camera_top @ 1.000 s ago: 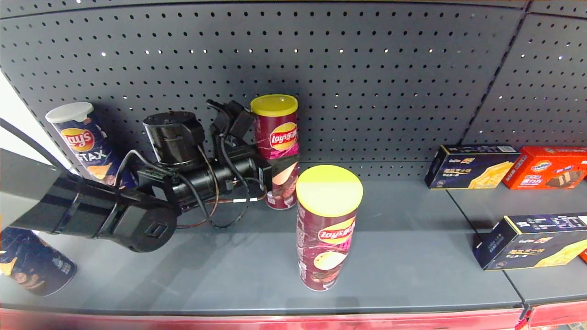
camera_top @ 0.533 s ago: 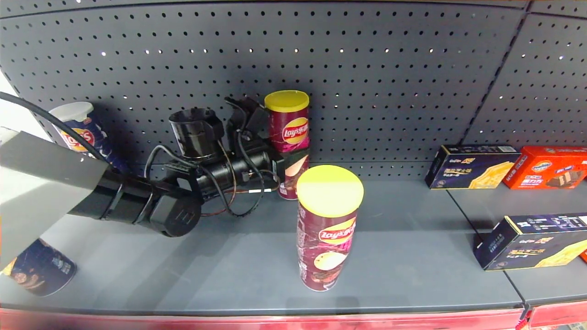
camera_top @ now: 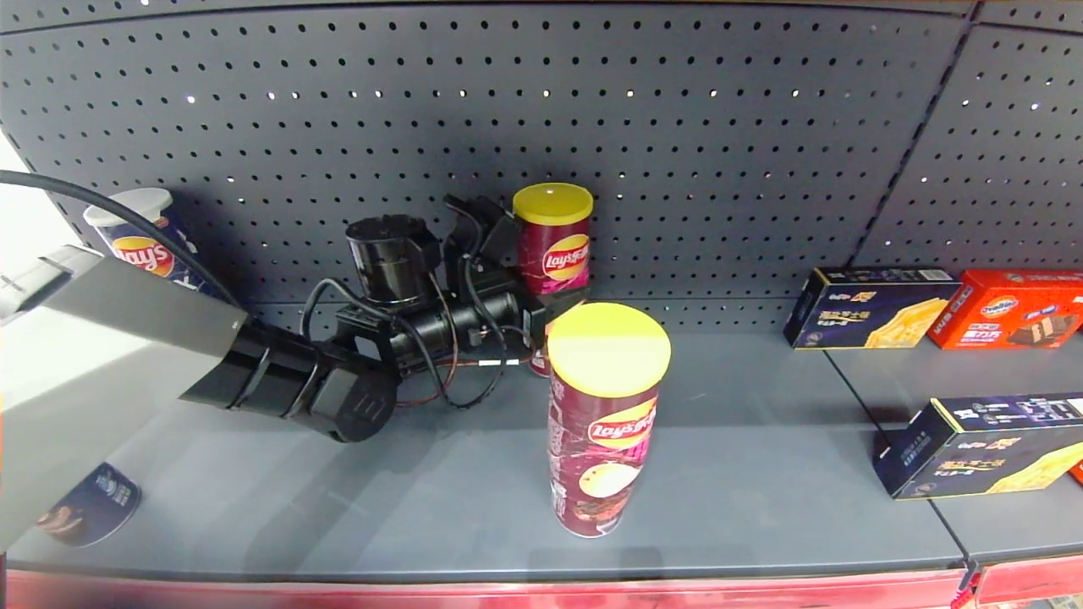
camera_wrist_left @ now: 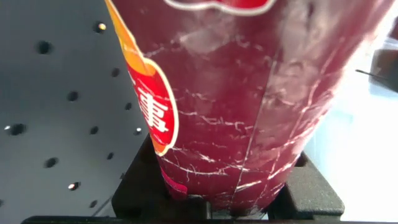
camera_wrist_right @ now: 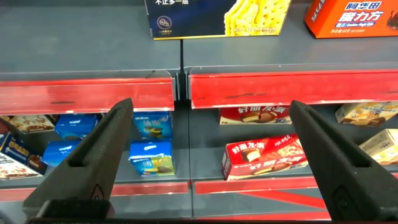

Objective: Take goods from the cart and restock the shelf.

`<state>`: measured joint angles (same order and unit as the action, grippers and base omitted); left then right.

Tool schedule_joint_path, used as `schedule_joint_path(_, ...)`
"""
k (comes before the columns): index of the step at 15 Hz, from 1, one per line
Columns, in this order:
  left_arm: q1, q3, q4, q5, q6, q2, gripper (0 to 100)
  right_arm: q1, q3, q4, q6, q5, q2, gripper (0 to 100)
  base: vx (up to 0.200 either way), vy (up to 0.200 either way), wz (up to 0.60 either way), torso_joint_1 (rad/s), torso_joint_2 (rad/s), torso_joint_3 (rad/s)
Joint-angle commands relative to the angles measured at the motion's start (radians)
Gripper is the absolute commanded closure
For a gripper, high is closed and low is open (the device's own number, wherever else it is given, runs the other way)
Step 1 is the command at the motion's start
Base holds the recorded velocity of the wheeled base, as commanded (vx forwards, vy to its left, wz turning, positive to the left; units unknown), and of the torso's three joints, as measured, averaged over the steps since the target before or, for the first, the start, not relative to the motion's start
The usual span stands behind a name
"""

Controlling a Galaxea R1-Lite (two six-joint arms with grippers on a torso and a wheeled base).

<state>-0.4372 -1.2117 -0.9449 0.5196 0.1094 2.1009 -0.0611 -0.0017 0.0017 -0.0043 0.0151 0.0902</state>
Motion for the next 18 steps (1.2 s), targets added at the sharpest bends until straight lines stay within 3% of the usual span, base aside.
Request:
schedule_joint_path(1, -0.005, 0.001, -0.002, -0.001, 0.001, 0.008, 100, 0.0, 0.0, 0.0, 0.0, 0.0, 0.002, 0, 0.0, 0.0, 0.0, 0.0, 0.0, 0.0)
schedule_joint_path(7, -0.018, 0.011, -0.017, -0.006, 0.032, 0.038, 100, 0.0, 0.0, 0.0, 0.0, 0.0, 0.002, 0, 0.0, 0.0, 0.0, 0.0, 0.0, 0.0)
schedule_joint_path(8, -0.018, 0.011, -0.018, -0.007, 0.032, 0.038, 0, 0.0, 0.0, 0.0, 0.0, 0.0, 0.002, 0, 0.0, 0.0, 0.0, 0.0, 0.0, 0.0)
schedule_joint_path(12, -0.009, 0.02, -0.02, -0.039, 0.032, 0.025, 0, 0.0, 0.0, 0.0, 0.0, 0.0, 0.002, 0, 0.0, 0.0, 0.0, 0.0, 0.0, 0.0)
schedule_joint_path(15, 0.018, 0.092, -0.051, -0.039, 0.032, -0.051, 0, 0.0, 0.0, 0.0, 0.0, 0.0, 0.002, 0, 0.0, 0.0, 0.0, 0.0, 0.0, 0.0)
schedule_joint_path(18, 0.034, 0.267, -0.104, -0.085, 0.087, -0.151, 0, 0.0, 0.0, 0.0, 0.0, 0.0, 0.002, 0, 0.0, 0.0, 0.0, 0.0, 0.0, 0.0)
